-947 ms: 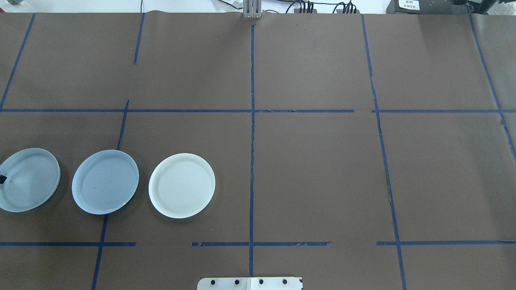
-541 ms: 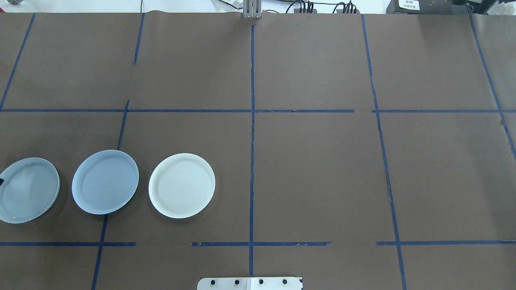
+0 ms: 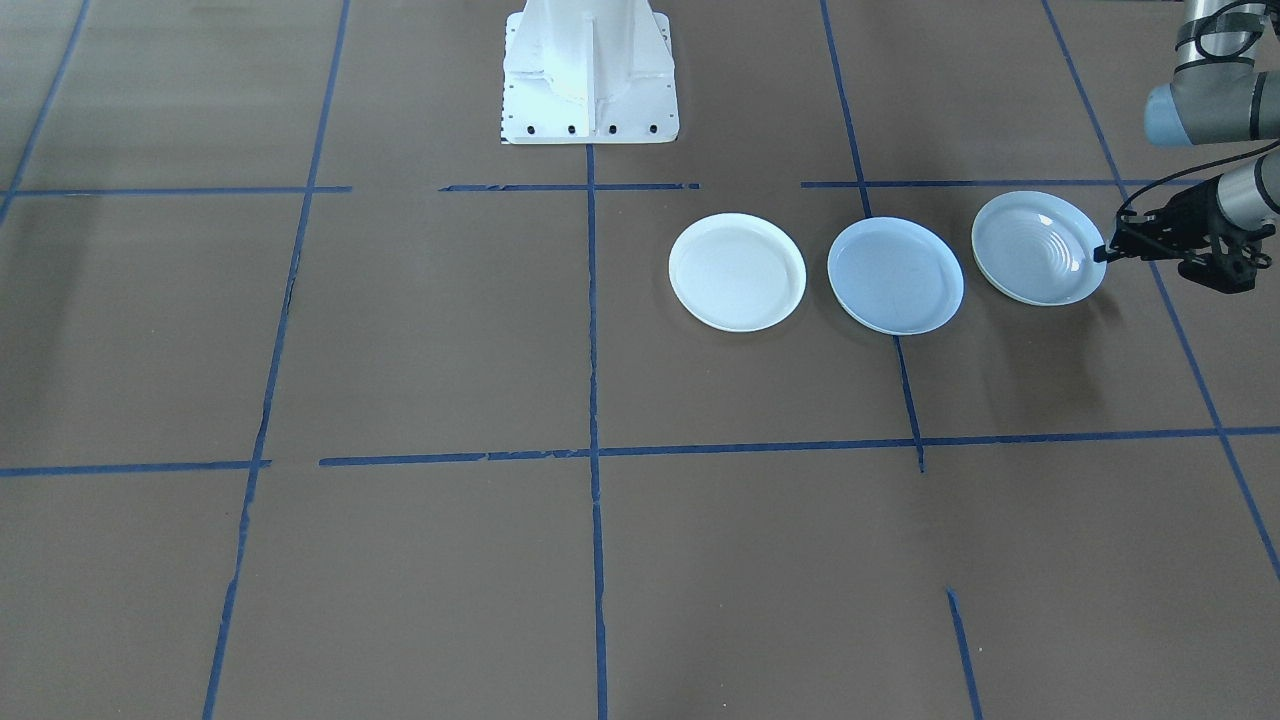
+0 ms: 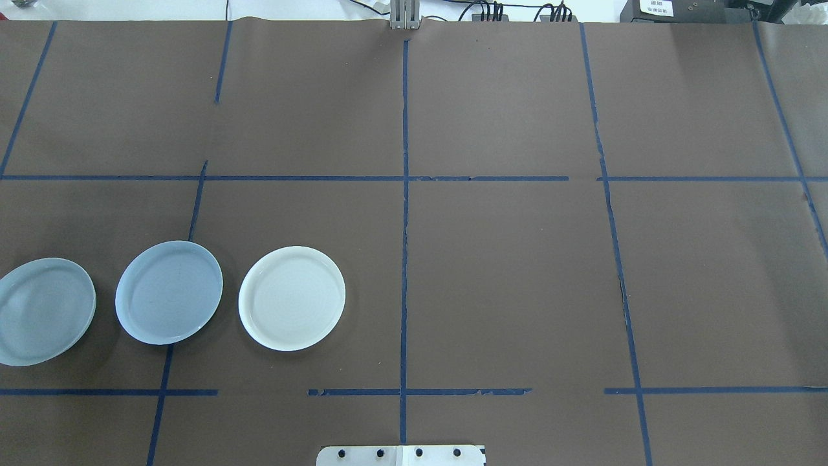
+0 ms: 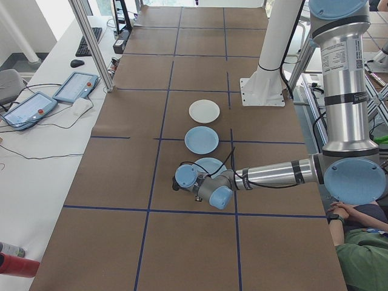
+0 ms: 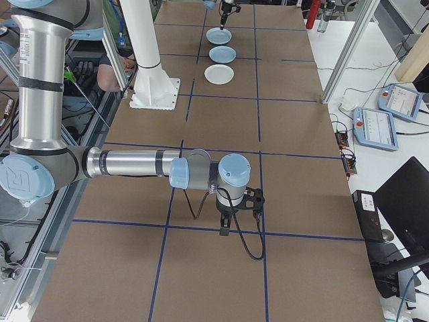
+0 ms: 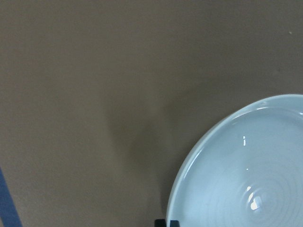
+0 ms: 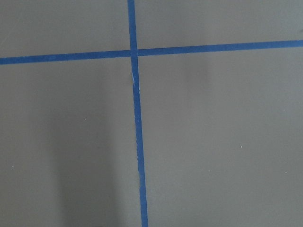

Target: Stack plate in center

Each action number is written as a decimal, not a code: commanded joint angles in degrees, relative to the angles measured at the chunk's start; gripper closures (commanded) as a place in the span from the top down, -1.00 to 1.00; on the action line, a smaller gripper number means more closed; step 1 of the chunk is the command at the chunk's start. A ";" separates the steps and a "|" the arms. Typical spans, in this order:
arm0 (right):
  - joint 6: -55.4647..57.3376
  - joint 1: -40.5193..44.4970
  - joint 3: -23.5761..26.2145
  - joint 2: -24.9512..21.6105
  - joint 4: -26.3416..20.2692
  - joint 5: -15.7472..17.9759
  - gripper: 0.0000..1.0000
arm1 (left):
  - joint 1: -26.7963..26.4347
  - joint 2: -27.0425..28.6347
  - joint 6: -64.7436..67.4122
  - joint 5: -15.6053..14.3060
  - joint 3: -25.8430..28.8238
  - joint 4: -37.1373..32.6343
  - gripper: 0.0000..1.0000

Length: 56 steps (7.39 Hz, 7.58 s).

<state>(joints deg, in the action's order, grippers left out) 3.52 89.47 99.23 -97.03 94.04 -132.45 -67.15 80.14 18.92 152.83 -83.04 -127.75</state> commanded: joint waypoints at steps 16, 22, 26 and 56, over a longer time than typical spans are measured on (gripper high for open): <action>0.00 0.00 0.00 0.00 0.00 0.00 1.00 | 15.47 6.35 41.81 -10.19 -10.83 -10.33 -1.00; 0.00 0.00 0.00 0.00 0.00 0.00 1.00 | 15.38 6.34 43.20 -11.33 -14.06 -9.98 0.99; 0.00 0.00 0.00 0.00 0.00 0.00 1.00 | 24.21 12.37 62.23 -17.72 -23.73 -4.48 1.00; 0.00 0.00 0.00 0.00 0.00 0.00 1.00 | 17.67 2.83 44.89 -20.92 -20.29 -10.25 -1.00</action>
<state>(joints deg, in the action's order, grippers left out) 3.52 89.48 99.23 -97.03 94.04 -132.45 -48.52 83.27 66.23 130.75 -109.26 -131.23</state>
